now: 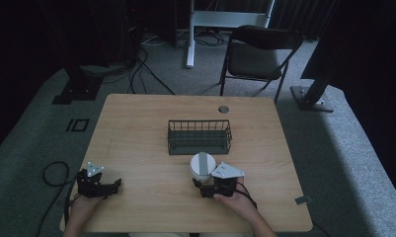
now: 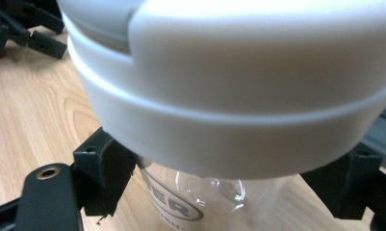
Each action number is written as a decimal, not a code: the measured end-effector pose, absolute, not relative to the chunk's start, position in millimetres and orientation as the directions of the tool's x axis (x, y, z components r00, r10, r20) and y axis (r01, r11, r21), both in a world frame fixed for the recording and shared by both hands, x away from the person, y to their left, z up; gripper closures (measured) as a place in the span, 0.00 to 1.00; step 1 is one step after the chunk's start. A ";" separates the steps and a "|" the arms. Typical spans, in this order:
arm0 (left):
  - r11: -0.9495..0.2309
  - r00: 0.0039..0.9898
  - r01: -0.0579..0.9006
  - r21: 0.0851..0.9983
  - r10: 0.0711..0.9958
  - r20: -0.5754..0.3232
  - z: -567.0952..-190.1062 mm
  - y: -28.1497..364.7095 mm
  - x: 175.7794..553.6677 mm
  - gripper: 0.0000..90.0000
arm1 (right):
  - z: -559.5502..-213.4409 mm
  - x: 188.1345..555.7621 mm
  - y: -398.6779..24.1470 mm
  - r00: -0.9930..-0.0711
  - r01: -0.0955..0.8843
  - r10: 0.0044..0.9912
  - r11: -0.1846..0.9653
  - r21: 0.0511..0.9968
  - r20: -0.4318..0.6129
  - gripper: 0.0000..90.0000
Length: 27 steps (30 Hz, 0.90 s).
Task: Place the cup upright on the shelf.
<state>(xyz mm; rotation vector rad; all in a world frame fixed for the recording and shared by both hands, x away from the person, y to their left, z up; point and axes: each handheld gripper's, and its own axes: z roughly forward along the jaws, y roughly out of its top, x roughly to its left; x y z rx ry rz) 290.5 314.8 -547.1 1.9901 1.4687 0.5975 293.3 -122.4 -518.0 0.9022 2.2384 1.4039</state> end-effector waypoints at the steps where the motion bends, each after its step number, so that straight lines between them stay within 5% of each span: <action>1: -0.219 0.291 0.693 0.687 0.957 0.011 -547.1 314.8 290.5 0.01 | -513.1 296.5 -122.2 -0.730 0.326 0.683 0.302 0.896 0.035 0.21; 27: -0.217 0.289 0.692 0.688 0.957 0.010 -547.2 314.7 290.5 0.01 | -451.5 338.3 -109.9 -0.638 0.290 0.770 0.218 0.932 0.018 0.21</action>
